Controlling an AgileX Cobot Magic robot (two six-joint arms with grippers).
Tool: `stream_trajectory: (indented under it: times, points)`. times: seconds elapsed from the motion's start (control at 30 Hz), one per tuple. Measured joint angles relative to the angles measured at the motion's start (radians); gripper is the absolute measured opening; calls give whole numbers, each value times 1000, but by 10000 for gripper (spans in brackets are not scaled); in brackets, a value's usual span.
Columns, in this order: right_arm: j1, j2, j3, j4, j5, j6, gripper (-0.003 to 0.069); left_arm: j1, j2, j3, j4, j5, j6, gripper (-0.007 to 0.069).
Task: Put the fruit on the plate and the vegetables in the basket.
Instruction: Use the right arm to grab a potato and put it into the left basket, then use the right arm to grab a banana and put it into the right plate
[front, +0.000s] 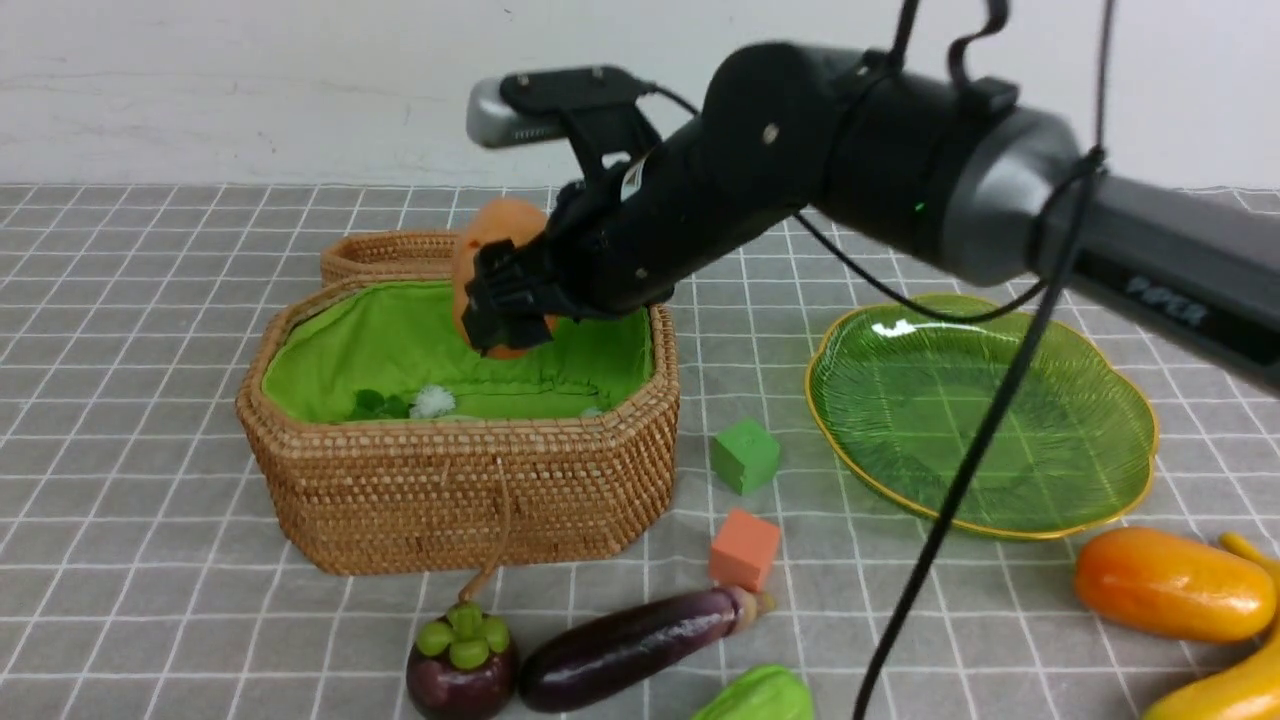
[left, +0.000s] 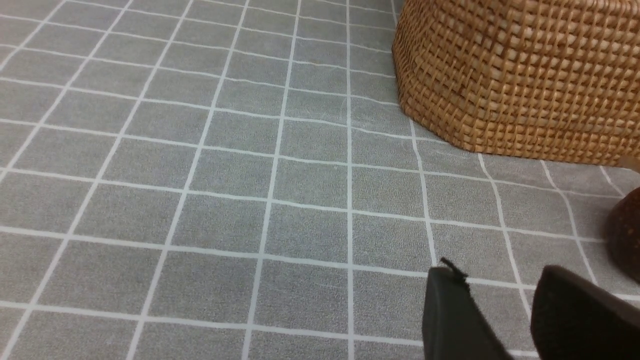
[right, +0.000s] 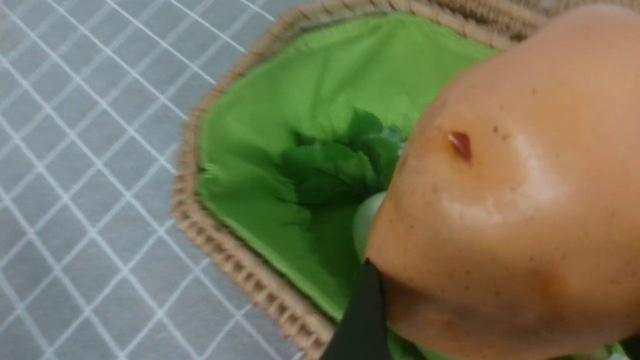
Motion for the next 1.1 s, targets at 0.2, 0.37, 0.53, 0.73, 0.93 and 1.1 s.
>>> stream_trajectory:
  times: [0.2,0.37,0.53,0.73,0.93,1.1]
  points:
    - [0,13,0,-35,-10,67,673,0,0,0,0,0,0,239]
    - [0,-7,0,-62,29,81,665,0,0,0,0,0,0,239]
    - [0,-47,-1,-123,99,98,624,0,0,0,0,0,0,239]
    - [0,-131,-3,-254,265,141,596,0,0,0,0,0,0,239]
    - [-14,-263,25,-474,439,267,594,0,0,0,0,0,0,239]
    - [-91,-421,174,-540,437,337,594,0,0,0,0,0,0,239]
